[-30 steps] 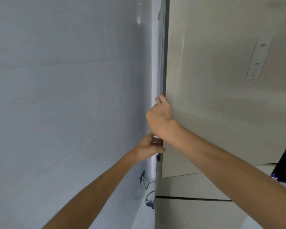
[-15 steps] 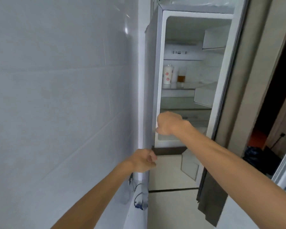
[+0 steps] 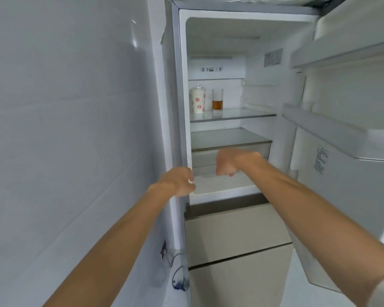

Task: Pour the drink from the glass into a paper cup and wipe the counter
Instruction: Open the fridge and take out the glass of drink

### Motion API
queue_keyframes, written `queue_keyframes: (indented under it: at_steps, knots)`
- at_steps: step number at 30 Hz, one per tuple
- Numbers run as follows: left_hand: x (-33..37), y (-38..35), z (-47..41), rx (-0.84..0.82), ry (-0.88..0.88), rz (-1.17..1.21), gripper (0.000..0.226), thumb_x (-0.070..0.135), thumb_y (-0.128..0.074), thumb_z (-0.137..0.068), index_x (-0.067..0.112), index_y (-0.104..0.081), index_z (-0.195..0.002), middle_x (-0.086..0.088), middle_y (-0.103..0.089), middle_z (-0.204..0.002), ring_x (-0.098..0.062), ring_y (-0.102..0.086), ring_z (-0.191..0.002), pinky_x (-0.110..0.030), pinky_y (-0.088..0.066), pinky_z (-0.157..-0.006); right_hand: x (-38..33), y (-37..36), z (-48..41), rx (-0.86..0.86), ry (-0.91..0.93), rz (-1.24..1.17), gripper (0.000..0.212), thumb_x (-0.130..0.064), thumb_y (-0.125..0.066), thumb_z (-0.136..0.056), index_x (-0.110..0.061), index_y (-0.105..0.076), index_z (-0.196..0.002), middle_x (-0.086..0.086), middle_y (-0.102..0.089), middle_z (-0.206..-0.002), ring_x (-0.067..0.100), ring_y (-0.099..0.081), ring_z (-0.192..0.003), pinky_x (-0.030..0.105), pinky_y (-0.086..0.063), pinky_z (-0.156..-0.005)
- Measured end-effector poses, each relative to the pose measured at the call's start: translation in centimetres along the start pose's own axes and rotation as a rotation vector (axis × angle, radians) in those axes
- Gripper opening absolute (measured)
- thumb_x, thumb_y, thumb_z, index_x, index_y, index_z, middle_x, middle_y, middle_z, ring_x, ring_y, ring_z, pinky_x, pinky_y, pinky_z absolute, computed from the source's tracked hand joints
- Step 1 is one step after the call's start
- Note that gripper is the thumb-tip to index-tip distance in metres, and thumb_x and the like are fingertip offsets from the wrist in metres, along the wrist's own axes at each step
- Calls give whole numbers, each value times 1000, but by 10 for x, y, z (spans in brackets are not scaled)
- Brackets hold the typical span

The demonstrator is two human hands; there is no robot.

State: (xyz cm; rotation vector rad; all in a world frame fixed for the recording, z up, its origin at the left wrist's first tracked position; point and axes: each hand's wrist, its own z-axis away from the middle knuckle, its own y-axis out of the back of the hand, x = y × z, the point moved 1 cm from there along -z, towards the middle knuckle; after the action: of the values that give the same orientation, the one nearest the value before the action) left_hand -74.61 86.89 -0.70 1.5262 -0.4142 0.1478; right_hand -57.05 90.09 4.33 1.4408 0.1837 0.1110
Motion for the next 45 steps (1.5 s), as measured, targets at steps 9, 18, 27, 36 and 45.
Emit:
queue_keyframes:
  at_steps: [9, 18, 27, 36, 45]
  knots:
    - [54, 21, -127, 188, -132, 191, 42, 18, -59, -94, 20, -54, -135, -6, -56, -130, -21, -56, -118, -24, -45, -90, 66, 51, -108, 179, 12, -9, 27, -23, -54, -92, -10, -65, -113, 7, -63, -117, 26, -62, -106, 32, -50, -78]
    - [100, 55, -280, 498, -138, 344, 44, 11, -62, -92, 17, -51, -134, -7, -58, -129, -23, -55, -120, -24, -43, -93, 135, 102, -229, 448, 102, -134, 43, -31, -54, -94, -19, -53, -135, 5, -59, -133, 25, -57, -118, 35, -48, -96]
    - [103, 77, -392, 535, -11, 478, 44, 13, -55, -97, 14, -46, -140, -11, -56, -134, -24, -54, -118, -24, -39, -87, 168, 120, -332, 347, 99, -262, 52, -34, -54, -96, -10, -42, -140, 10, -53, -138, 28, -54, -120, 33, -44, -93]
    - [106, 85, -472, 551, 24, 569, 58, 24, -59, -95, 7, -33, -144, -11, -62, -117, -24, -60, -104, -25, -40, -79, 152, 127, -414, 272, 196, -317, 68, -44, -59, -88, -24, -35, -149, 12, -42, -147, 30, -56, -121, 41, -49, -99]
    - [107, 85, -509, 626, -27, 599, 80, 31, -61, -94, 10, -16, -157, -16, -45, -148, -29, -42, -139, -39, -34, -115, 152, 121, -443, 333, 130, -350, 56, -43, -56, -90, -16, -48, -138, 8, -57, -128, 28, -60, -113, 38, -50, -92]
